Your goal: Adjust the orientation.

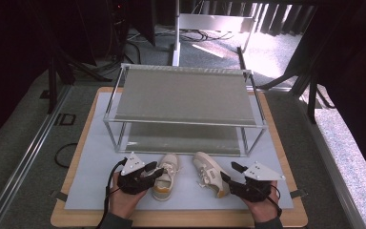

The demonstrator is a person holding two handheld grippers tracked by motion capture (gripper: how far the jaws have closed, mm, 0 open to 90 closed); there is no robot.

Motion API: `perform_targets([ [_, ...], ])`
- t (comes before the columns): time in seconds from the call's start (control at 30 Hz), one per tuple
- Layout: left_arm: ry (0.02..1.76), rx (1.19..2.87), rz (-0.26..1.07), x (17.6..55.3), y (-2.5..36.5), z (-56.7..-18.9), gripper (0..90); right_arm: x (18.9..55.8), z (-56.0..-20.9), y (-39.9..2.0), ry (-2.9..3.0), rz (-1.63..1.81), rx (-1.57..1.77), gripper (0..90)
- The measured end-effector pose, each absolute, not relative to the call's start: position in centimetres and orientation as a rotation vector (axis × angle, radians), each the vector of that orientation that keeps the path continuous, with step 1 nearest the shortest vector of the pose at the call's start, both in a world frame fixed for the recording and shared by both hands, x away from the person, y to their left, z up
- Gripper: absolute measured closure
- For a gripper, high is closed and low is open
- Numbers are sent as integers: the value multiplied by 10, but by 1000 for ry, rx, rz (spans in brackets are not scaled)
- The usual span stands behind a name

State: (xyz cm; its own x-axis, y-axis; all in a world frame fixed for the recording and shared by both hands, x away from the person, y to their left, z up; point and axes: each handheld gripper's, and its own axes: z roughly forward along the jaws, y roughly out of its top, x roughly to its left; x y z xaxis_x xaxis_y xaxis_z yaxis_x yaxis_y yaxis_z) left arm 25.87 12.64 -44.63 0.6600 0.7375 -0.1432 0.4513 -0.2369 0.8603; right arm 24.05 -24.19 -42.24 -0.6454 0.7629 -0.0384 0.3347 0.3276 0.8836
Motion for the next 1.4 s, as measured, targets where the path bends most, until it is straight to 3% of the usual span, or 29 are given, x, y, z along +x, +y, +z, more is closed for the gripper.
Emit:
perform_targets([
  [0.2,937,1880,363,258,126,-447,590,235,-424,-222,2209,1239,878,510],
  [0.43,941,1878,359,259,126,-449,590,234,-433,-208,2257,1199,832,452],
  [1.4,942,1868,350,257,126,-449,586,248,-437,-216,2294,1186,850,421],
])
